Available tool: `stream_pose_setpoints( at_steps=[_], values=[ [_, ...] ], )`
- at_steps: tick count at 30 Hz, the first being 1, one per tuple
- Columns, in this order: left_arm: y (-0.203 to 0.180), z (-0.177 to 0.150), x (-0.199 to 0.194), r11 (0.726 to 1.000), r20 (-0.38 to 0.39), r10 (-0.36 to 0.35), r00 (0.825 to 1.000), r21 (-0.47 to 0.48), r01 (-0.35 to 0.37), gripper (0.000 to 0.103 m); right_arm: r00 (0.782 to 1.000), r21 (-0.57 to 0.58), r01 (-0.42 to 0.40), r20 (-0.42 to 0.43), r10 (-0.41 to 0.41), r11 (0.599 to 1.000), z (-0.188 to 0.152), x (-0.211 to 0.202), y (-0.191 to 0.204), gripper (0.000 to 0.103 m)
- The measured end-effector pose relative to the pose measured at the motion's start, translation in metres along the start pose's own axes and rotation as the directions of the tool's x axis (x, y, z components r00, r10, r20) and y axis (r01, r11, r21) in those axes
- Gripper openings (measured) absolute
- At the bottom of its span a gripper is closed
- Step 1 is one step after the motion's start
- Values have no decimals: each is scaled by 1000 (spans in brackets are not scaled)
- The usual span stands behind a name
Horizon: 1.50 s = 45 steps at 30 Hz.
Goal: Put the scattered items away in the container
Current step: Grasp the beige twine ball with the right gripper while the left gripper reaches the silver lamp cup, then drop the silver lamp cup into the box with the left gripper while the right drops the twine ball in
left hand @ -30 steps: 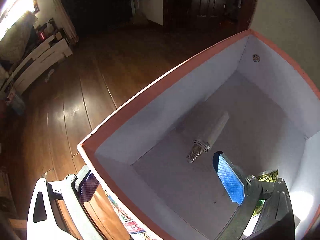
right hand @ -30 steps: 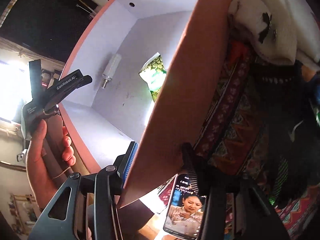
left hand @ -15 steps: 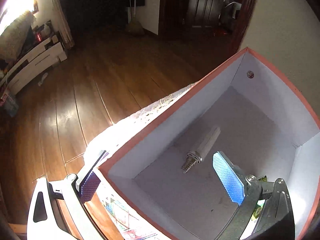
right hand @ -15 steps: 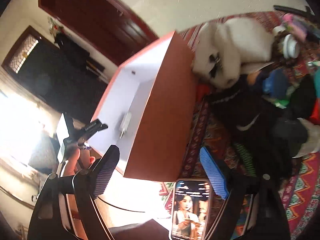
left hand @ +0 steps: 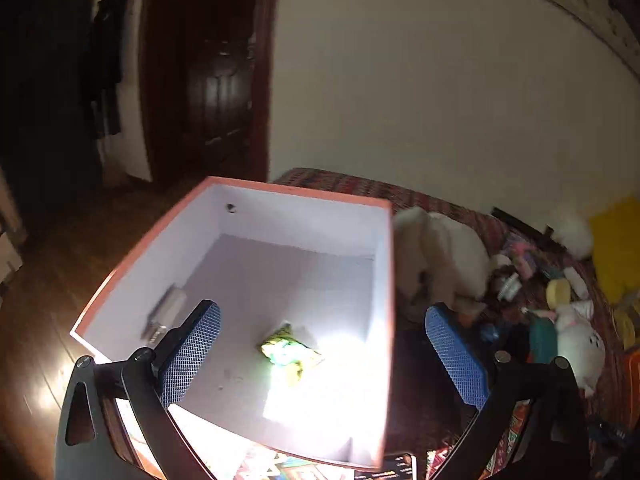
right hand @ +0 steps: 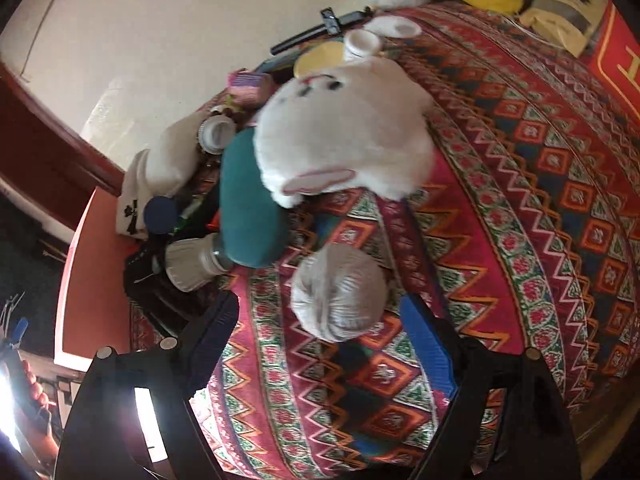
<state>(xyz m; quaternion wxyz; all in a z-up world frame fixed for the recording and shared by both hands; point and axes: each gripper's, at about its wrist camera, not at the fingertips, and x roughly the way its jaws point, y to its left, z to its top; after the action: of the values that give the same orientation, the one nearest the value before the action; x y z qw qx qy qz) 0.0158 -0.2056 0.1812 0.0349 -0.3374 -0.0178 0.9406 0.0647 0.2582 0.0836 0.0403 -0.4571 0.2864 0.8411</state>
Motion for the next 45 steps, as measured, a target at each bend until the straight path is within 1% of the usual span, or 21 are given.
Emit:
stream_pose_setpoints(
  at_steps=[3,5,7,10,11,12,14,16,18,22,25,27,29,31,33,34,36,37,40,42,45],
  values=[
    [-71,-20,27,984,-98,-47,994,168,63,103,999,12,-1,-41,1,1000,7,5,-10,83],
    [-102,-32,45,970,-171,-68,983,220,105,103,997,-6,5,-74,-5,1000,11,16,-2,83],
    [-120,-40,60,956,-246,-130,960,225,187,103,993,-42,12,-120,-17,999,12,23,15,83],
    [-147,-39,83,930,-345,-212,914,216,297,103,980,-91,42,-188,-59,995,16,44,23,81],
    [-154,-42,89,923,-354,-217,910,229,309,103,979,-92,45,-194,-62,995,16,49,23,68],
    [-161,-43,94,916,-353,-209,912,255,309,103,981,-94,44,-183,-61,995,17,48,22,62],
    [-173,-45,93,895,-339,-187,922,328,302,103,987,-100,-16,-163,0,995,19,43,21,61],
    [-190,-48,89,869,-336,-201,920,372,326,103,990,-88,-70,-129,59,994,18,35,18,61],
    [-206,-52,78,858,-350,-251,903,352,375,103,991,-37,-113,-71,110,993,21,20,8,61],
    [-220,-61,73,913,-361,-322,875,128,388,92,974,139,-226,52,221,964,32,-8,-23,61],
    [-230,-78,90,953,-368,-232,900,97,286,89,957,197,-267,169,236,943,52,-30,-25,61],
    [-236,-85,104,962,-387,-212,897,77,260,82,928,169,-312,265,262,935,71,-52,-12,61],
    [-243,-86,116,968,-377,-185,907,88,233,79,895,116,-344,339,289,932,89,-73,10,61],
    [-249,-86,127,973,-359,-147,922,116,200,78,866,64,-369,387,318,927,101,-84,36,61],
    [-250,-87,141,976,-369,-143,918,100,192,76,837,19,-396,418,352,918,111,-90,61,61],
    [-249,-87,147,976,-379,-159,911,80,204,71,826,0,-406,429,367,914,113,-91,69,61],
    [-244,-84,150,972,-377,-202,904,34,232,68,808,-57,-407,443,388,912,111,-91,84,61],
    [-244,-81,147,963,-379,-245,892,8,268,50,808,-85,-386,448,382,918,109,-91,90,61],
    [-248,-78,131,939,-373,-324,869,-15,343,46,831,-87,-301,464,306,950,109,-88,92,61],
    [-250,-80,118,919,-369,-373,851,-17,395,46,824,-45,-317,482,299,947,112,-91,77,61],
    [-255,-82,102,890,-358,-433,827,-29,454,46,797,-1,-318,541,268,948,114,-103,57,61]
  ],
)
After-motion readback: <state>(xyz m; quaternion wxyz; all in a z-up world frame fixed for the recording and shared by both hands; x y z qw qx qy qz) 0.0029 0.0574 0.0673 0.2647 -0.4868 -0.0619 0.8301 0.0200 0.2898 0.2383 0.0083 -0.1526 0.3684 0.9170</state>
